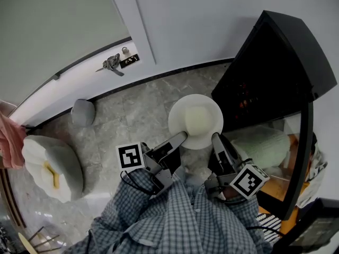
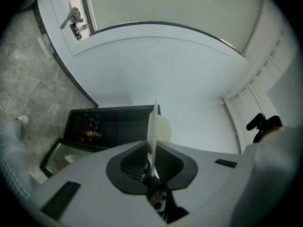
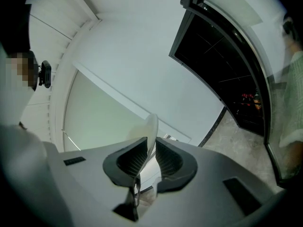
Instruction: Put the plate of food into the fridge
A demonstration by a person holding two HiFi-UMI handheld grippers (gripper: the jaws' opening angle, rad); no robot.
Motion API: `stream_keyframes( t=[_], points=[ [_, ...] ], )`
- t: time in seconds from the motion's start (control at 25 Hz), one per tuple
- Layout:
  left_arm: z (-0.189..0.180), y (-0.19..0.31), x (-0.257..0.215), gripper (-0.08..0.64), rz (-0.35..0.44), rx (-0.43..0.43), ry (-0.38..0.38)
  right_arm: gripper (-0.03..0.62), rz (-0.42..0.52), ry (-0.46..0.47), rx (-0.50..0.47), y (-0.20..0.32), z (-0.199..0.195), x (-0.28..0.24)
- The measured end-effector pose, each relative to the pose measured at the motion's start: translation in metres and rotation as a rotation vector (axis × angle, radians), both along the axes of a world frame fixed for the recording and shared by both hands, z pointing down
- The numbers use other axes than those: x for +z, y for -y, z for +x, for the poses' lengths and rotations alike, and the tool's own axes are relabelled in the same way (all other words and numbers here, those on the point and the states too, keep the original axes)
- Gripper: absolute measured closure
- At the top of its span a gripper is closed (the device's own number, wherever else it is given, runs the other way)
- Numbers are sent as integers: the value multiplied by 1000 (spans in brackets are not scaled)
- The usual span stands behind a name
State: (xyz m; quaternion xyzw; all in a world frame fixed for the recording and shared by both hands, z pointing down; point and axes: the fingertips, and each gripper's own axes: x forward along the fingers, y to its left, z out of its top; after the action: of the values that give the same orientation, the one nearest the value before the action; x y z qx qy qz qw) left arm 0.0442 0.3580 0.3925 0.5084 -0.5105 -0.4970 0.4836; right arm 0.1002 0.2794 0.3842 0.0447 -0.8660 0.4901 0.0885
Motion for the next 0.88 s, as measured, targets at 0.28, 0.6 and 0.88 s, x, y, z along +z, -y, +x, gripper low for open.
stream_keyframes(
  t=[0.28,0.6,0.88],
  points=[
    [-38,31,-3,525,-16,47,3,531,-36,-9,52,27,-34,1],
    [-83,63,-1,525,-14,107,8,531,-14,-17,103,57,-76,1],
    [-120,85,5,525,-20,149,-8,531,-8,-40,145,76,-110,7]
  ],
)
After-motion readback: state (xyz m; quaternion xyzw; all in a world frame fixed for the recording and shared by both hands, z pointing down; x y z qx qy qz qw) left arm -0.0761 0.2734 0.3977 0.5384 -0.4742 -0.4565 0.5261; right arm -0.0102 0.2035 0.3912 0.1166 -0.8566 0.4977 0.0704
